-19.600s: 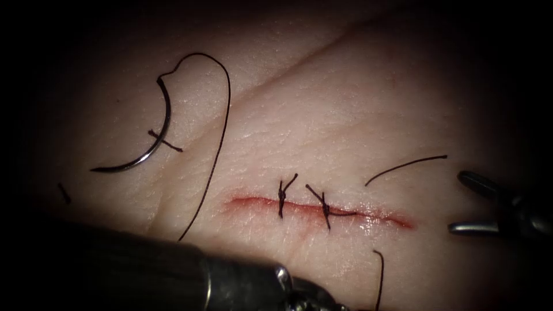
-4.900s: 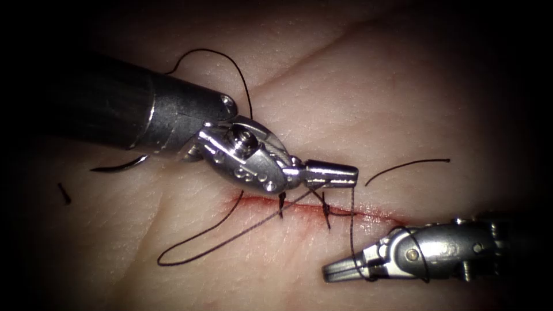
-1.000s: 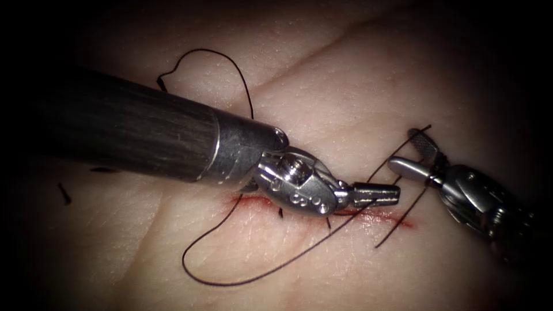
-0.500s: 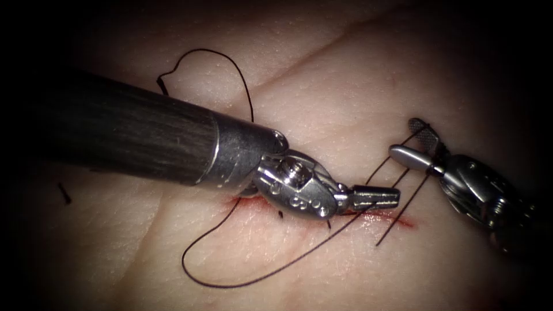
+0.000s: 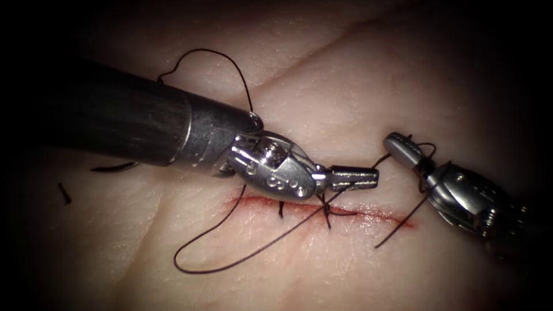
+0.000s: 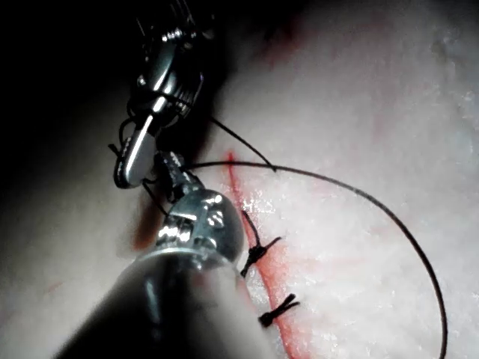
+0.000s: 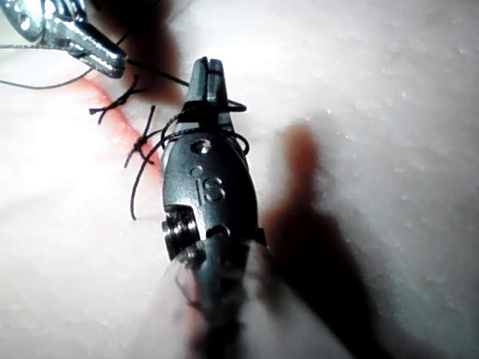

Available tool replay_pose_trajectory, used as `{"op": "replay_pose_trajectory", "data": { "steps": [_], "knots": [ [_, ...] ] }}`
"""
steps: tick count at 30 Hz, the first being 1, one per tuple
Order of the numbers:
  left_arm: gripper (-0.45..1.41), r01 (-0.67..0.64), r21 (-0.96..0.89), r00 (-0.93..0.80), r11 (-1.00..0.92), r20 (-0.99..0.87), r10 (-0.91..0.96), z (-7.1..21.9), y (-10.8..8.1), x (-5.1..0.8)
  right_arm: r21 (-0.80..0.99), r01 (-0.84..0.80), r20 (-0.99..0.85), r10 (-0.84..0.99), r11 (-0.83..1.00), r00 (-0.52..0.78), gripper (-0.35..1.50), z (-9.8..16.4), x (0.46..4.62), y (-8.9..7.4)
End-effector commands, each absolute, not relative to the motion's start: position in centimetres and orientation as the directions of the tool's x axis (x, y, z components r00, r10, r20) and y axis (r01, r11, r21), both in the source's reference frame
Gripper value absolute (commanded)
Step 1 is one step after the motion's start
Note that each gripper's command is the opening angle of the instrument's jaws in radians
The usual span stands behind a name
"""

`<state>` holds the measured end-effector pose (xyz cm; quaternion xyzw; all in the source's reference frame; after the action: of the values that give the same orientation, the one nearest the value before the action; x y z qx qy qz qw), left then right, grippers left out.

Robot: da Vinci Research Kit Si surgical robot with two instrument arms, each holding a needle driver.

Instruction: Wound Closure

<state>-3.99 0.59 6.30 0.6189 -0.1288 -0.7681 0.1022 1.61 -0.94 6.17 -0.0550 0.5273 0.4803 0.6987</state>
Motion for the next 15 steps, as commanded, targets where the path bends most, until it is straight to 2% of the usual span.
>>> {"op": "replay_pose_trajectory", "data": {
  "steps": [1, 7, 15],
  "knots": [
    [-0.45, -0.009, 0.313, -0.221, -0.95, -0.927, -0.304, 6.4, 0.6, -3.99, 0.411, -0.731, -0.797, 0.604, 0.545, 0.002, -0.35, 6.2, 1.68, -1.0],
    [-0.45, -0.05, 0.254, -0.275, -0.966, -0.933, -0.231, 6.4, 1.1, -3.8, 0.299, -0.738, -0.852, 0.518, 0.604, 0.079, -0.35, 6.1, 1.78, -1.3],
    [-0.45, -0.094, 0.206, -0.341, -0.974, -0.926, -0.163, 6.7, 1.8, -3.7, 0.226, -0.721, -0.845, 0.499, 0.656, 0.19, -0.35, 6.1, 1.87, -1.7]
  ]
}}
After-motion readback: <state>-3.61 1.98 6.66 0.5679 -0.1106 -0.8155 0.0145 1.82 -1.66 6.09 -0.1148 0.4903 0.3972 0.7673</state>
